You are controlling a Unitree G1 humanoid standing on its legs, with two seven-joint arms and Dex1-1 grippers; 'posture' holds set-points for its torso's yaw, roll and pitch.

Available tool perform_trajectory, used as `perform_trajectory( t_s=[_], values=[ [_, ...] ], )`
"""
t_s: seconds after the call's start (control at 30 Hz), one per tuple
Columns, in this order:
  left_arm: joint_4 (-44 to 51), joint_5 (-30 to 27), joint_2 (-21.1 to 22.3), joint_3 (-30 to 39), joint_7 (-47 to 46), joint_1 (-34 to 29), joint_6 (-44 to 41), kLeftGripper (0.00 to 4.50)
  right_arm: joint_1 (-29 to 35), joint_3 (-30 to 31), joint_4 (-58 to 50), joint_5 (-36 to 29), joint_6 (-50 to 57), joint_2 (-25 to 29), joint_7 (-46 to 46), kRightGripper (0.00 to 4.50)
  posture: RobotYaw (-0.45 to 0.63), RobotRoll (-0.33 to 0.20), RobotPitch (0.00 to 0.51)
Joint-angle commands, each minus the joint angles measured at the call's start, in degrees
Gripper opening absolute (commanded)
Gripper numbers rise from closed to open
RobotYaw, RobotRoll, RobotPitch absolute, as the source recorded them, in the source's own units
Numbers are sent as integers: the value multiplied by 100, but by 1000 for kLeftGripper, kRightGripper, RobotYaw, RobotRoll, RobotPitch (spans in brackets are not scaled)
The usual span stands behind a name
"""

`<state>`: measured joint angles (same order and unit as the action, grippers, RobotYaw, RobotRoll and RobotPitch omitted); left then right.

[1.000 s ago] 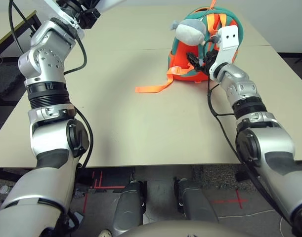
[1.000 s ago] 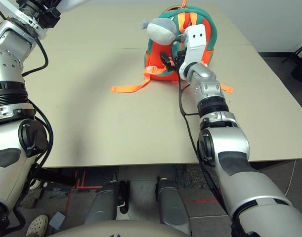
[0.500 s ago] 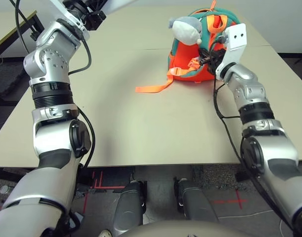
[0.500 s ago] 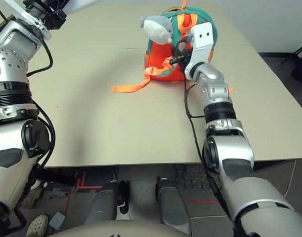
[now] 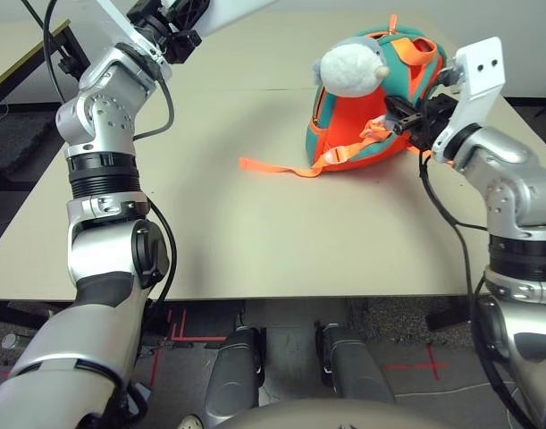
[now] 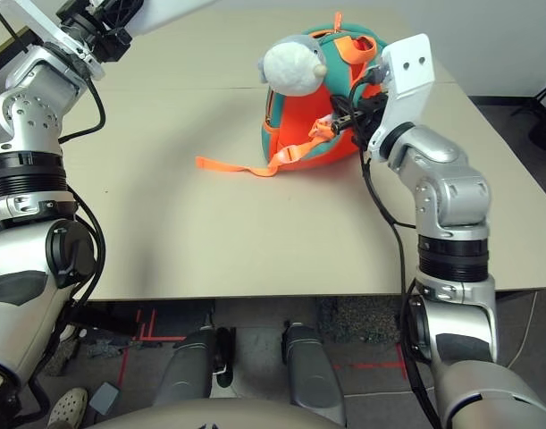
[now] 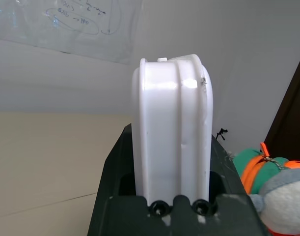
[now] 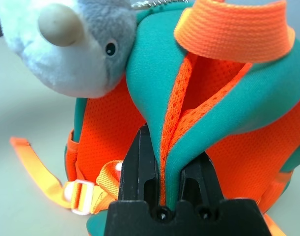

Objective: Put the pencil case into the backpack and zip it.

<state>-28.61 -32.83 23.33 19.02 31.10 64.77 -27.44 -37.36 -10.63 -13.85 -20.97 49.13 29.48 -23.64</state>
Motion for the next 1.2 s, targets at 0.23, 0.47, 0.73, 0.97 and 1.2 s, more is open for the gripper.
perform_trajectory(
  t_s=[0.23,0.47,0.73,0.97,1.2],
  values=[
    [-288,91,-60,-78,205,216,208,1292,45,-289,-938,-340,499,118,268,171,-226,0,111],
    [-360,118,-66,-94,273,245,237,1292,266,-157,-1058,-463,589,27,296,171,-220,0,107],
    [-359,148,-24,-138,392,249,230,1292,1086,195,-812,-280,200,-171,224,171,-211,0,99],
    [-206,91,0,-291,770,251,116,1292,1280,390,-619,-154,-46,-175,161,171,-210,0,92],
    [120,-81,84,-535,1736,118,-63,1292,1304,454,-500,-110,-193,-181,159,171,-213,0,84]
  ],
)
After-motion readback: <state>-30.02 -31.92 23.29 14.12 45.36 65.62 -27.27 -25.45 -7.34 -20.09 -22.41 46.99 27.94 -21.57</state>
